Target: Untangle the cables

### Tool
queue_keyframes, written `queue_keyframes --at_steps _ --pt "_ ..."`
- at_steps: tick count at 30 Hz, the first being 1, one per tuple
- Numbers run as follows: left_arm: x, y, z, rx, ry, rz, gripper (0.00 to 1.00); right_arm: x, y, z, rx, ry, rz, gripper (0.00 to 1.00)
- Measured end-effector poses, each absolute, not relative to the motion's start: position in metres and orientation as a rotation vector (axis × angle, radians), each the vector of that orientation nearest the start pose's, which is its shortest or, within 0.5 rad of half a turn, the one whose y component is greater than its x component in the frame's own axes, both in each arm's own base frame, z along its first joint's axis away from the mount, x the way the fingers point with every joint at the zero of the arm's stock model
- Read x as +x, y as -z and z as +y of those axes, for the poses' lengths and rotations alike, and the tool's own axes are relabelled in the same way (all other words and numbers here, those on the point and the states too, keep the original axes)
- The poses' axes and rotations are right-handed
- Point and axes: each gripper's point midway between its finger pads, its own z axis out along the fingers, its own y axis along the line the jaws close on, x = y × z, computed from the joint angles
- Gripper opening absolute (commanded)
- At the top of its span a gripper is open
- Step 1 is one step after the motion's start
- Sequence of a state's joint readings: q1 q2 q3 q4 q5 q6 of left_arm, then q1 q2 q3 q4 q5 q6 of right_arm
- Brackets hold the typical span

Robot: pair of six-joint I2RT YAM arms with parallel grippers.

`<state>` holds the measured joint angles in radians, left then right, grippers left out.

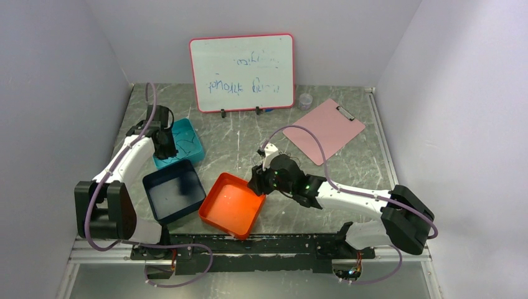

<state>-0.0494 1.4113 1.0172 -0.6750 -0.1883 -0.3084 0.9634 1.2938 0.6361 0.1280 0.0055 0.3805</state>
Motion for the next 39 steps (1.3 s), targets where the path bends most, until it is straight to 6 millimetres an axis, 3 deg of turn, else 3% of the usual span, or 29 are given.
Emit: queue_keyframes --at_steps 5,10,39 --pt "0.307 -0.092 0.006 -0.353 -0.14 2.621 0.28 0.2 -0.106 0.317 -0.635 -0.793 2.111 0.47" --pt "0.302 -0.072 0.007 -0.333 -0.165 2.691 0.28 0.2 -0.106 0.317 -0.636 -0.794 2.112 0.47" --pt "0.32 -0.084 0.008 -0.324 -0.165 2.629 0.3 0.2 -0.106 0.317 -0.632 -0.795 2.113 0.47"
